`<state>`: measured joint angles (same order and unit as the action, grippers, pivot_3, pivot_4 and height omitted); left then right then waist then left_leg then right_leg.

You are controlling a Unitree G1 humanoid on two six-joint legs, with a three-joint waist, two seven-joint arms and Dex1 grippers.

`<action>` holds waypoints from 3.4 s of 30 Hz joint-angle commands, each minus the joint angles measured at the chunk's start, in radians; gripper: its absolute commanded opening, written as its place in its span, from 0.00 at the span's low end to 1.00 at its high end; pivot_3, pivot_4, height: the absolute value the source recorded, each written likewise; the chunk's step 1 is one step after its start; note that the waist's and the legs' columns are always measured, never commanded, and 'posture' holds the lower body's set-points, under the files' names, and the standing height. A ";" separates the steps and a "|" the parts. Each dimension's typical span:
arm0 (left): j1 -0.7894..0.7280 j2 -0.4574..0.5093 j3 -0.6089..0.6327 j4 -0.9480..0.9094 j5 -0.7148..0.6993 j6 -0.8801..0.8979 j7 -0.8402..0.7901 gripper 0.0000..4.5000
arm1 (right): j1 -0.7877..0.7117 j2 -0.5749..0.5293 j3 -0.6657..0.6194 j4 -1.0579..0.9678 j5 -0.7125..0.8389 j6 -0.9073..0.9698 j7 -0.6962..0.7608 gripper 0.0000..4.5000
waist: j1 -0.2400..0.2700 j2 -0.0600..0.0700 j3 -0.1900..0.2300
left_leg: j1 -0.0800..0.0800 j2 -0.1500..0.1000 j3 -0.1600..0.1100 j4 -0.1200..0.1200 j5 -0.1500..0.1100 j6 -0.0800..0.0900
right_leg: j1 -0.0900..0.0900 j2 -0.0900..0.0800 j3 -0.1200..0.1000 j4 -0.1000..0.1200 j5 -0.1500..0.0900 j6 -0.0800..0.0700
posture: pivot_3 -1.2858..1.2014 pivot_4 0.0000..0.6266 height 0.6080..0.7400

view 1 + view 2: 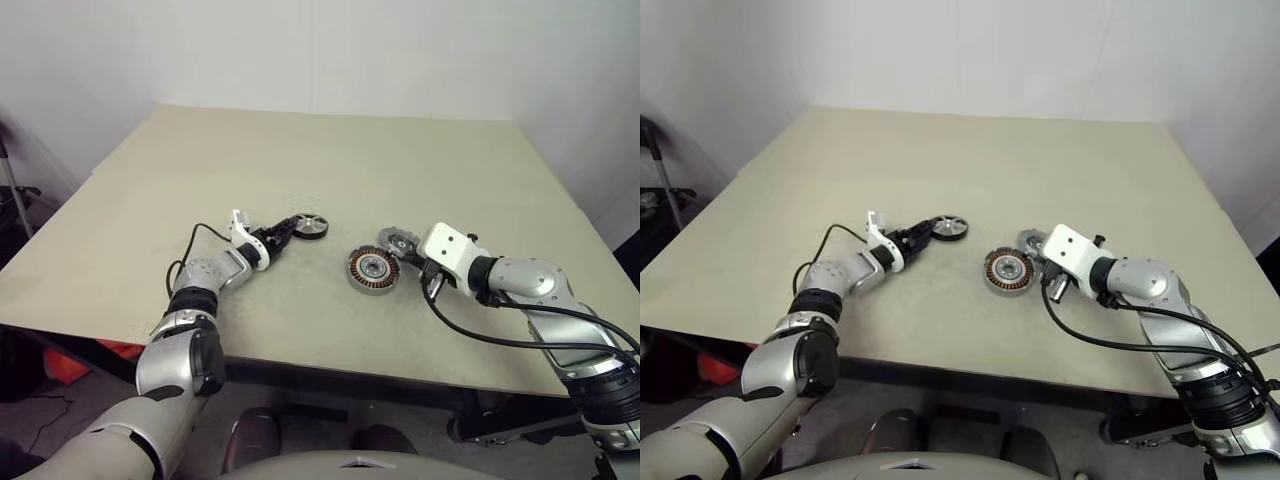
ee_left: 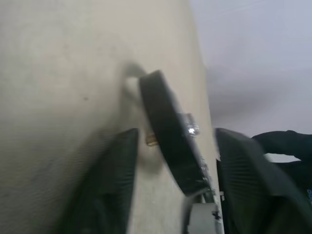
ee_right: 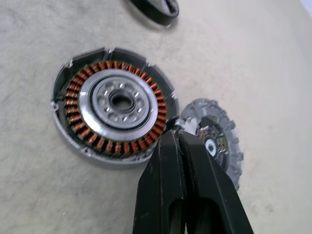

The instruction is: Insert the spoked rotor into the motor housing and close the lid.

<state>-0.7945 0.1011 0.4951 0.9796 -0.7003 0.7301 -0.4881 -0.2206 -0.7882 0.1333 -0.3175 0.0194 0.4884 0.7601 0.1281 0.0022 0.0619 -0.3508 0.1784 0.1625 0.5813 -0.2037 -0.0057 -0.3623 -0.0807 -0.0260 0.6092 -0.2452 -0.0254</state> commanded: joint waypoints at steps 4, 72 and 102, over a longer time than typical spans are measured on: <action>-0.025 -0.009 -0.006 0.031 0.015 -0.004 -0.022 0.50 | -0.015 0.011 -0.009 -0.020 -0.015 -0.005 -0.010 0.00 | 0.002 0.000 0.000 | -0.001 0.000 0.000 0.000 0.000 0.000 | 0.000 0.000 0.000 0.000 0.000 0.000 | 0.52 0.00 1.00; -0.005 -0.139 -0.186 -0.143 -0.021 0.418 -0.189 0.11 | 0.103 -0.049 -0.133 -0.007 0.025 0.111 -0.031 0.41 | 0.000 0.001 0.000 | -0.008 -0.003 0.000 0.000 0.001 0.005 | -0.006 -0.003 -0.001 -0.002 0.000 0.000 | 0.52 0.00 1.00; 0.075 -0.016 -0.145 -0.300 -0.014 0.365 -0.163 0.52 | -0.023 0.122 -0.022 -0.023 0.058 0.104 -0.057 0.42 | -0.004 0.001 0.000 | -0.004 -0.006 0.000 -0.002 0.000 0.008 | -0.004 -0.006 -0.002 -0.002 0.000 0.000 | 0.52 0.00 1.00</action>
<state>-0.7156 0.0783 0.3306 0.7161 -0.6991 1.1098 -0.6593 -0.2202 -0.6720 0.1032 -0.3198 0.0810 0.5985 0.7134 0.1238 0.0028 0.0616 -0.3544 0.1726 0.1627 0.5797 -0.2037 0.0016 -0.3658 -0.0871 -0.0277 0.6073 -0.2453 -0.0252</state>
